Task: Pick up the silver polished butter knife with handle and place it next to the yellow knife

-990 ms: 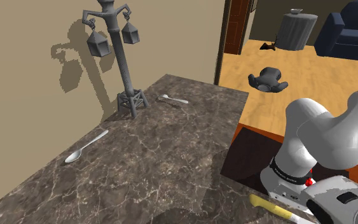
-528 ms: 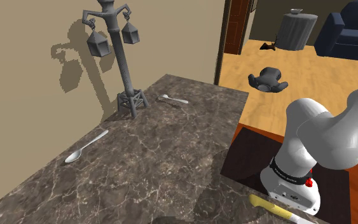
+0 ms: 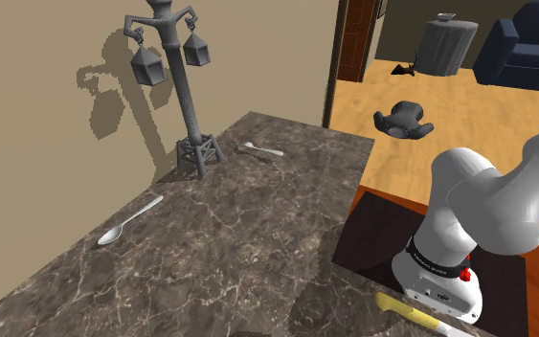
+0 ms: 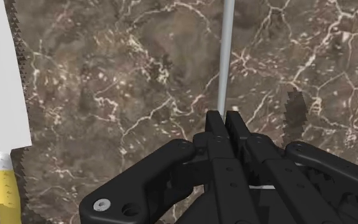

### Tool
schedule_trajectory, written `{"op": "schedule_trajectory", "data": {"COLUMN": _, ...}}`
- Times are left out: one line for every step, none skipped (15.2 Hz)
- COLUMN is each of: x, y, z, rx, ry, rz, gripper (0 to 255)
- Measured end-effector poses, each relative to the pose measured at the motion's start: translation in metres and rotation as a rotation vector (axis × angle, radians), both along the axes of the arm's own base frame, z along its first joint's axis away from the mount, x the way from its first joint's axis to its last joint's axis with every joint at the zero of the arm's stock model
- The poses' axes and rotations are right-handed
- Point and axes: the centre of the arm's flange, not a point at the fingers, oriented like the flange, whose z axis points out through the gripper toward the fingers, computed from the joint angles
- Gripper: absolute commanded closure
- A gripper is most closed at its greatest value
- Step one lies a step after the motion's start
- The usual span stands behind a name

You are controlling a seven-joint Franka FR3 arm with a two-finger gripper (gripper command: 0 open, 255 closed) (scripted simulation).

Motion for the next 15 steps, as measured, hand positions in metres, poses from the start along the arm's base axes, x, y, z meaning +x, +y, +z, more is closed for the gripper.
{"op": "schedule_trajectory", "data": {"x": 0.000, "y": 0.001, "z": -0.005, "rx": 0.000, "ry": 0.000, "rz": 0.000, "gripper": 255}}
{"op": "schedule_trajectory", "data": {"x": 0.000, "y": 0.000, "z": -0.010, "rx": 0.000, "ry": 0.000, "rz": 0.000, "gripper": 255}}
{"op": "schedule_trajectory", "data": {"x": 0.001, "y": -0.001, "z": -0.015, "rx": 0.000, "ry": 0.000, "rz": 0.000, "gripper": 255}}
{"op": "schedule_trajectory", "data": {"x": 0.001, "y": -0.001, "z": -0.020, "rx": 0.000, "ry": 0.000, "rz": 0.000, "gripper": 255}}
{"op": "schedule_trajectory", "data": {"x": 0.001, "y": 0.000, "z": -0.026, "rx": 0.000, "ry": 0.000, "rz": 0.000, "gripper": 255}}
{"op": "schedule_trajectory", "data": {"x": 0.002, "y": 0.000, "z": -0.032, "rx": 0.000, "ry": 0.000, "rz": 0.000, "gripper": 255}}
{"op": "schedule_trajectory", "data": {"x": 0.002, "y": 0.000, "z": -0.037, "rx": 0.000, "ry": 0.000, "rz": 0.000, "gripper": 255}}
{"op": "schedule_trajectory", "data": {"x": 0.001, "y": -0.001, "z": -0.042, "rx": 0.000, "ry": 0.000, "rz": 0.000, "gripper": 255}}
{"op": "schedule_trajectory", "data": {"x": 0.001, "y": 0.000, "z": -0.047, "rx": 0.000, "ry": 0.000, "rz": 0.000, "gripper": 255}}
{"op": "schedule_trajectory", "data": {"x": 0.001, "y": 0.000, "z": -0.052, "rx": 0.000, "ry": 0.000, "rz": 0.000, "gripper": 255}}
{"op": "schedule_trajectory", "data": {"x": 0.000, "y": 0.001, "z": -0.060, "rx": 0.000, "ry": 0.000, "rz": 0.000, "gripper": 255}}
{"op": "schedule_trajectory", "data": {"x": 0.000, "y": 0.000, "z": -0.063, "rx": 0.000, "ry": 0.000, "rz": 0.000, "gripper": 255}}
{"op": "schedule_trajectory", "data": {"x": 0.001, "y": 0.000, "z": -0.065, "rx": 0.000, "ry": 0.000, "rz": 0.000, "gripper": 255}}
{"op": "schedule_trajectory", "data": {"x": 0.001, "y": 0.000, "z": -0.066, "rx": 0.000, "ry": 0.000, "rz": 0.000, "gripper": 255}}
{"op": "schedule_trajectory", "data": {"x": 0.001, "y": 0.000, "z": -0.067, "rx": 0.000, "ry": 0.000, "rz": 0.000, "gripper": 255}}
